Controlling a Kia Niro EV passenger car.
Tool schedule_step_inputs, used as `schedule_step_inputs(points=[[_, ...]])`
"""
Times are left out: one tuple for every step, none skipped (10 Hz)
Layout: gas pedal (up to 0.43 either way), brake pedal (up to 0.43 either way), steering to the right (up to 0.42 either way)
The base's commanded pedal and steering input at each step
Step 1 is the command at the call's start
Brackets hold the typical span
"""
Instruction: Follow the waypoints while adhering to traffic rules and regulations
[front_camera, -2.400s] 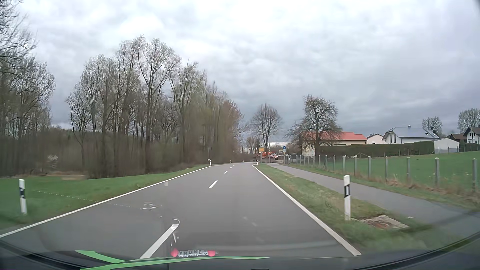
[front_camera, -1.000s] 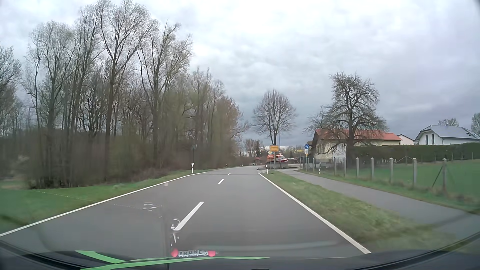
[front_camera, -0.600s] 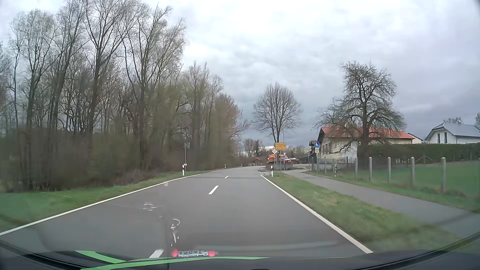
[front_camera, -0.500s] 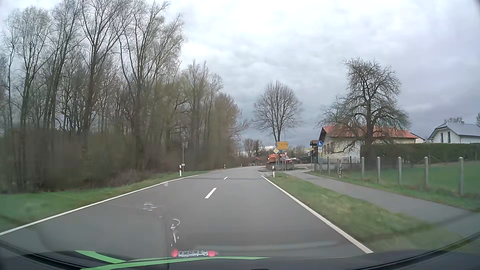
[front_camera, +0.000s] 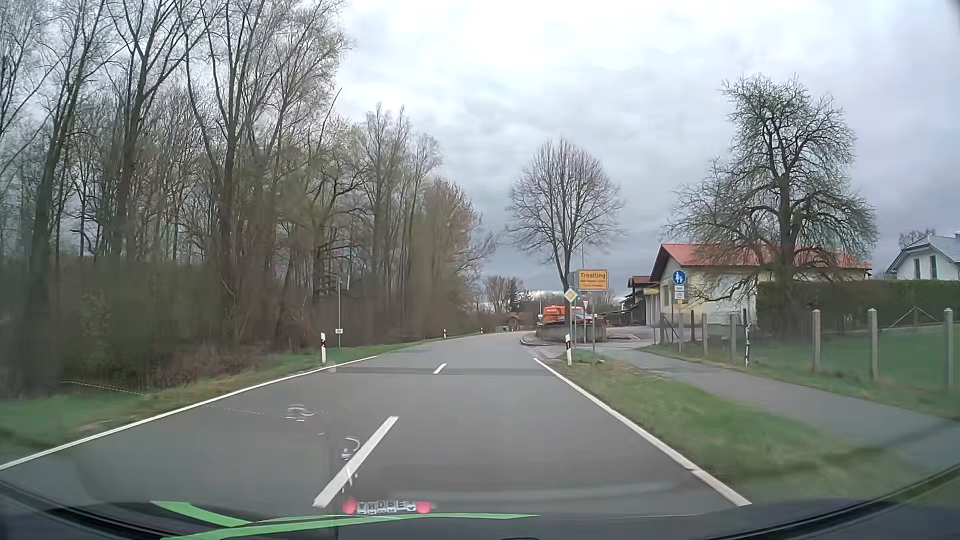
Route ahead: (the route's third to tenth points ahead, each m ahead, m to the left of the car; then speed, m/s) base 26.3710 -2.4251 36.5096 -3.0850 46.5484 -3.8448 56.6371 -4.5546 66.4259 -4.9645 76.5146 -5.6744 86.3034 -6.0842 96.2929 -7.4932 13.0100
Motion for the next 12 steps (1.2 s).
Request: schedule_step_inputs(points=[[0.000, 0.000, 0.004], [0.000, 0.000, 0.004], [0.028, 0.000, 0.004], [0.028, 0.000, 0.005], [0.039, 0.000, 0.005], [0.059, 0.000, 0.005], [0.059, 0.000, 0.005], [0.059, 0.000, 0.006], [0.059, 0.000, 0.006], [0.059, 0.000, 0.006], [0.067, 0.000, 0.006], [0.067, 0.000, 0.006]])
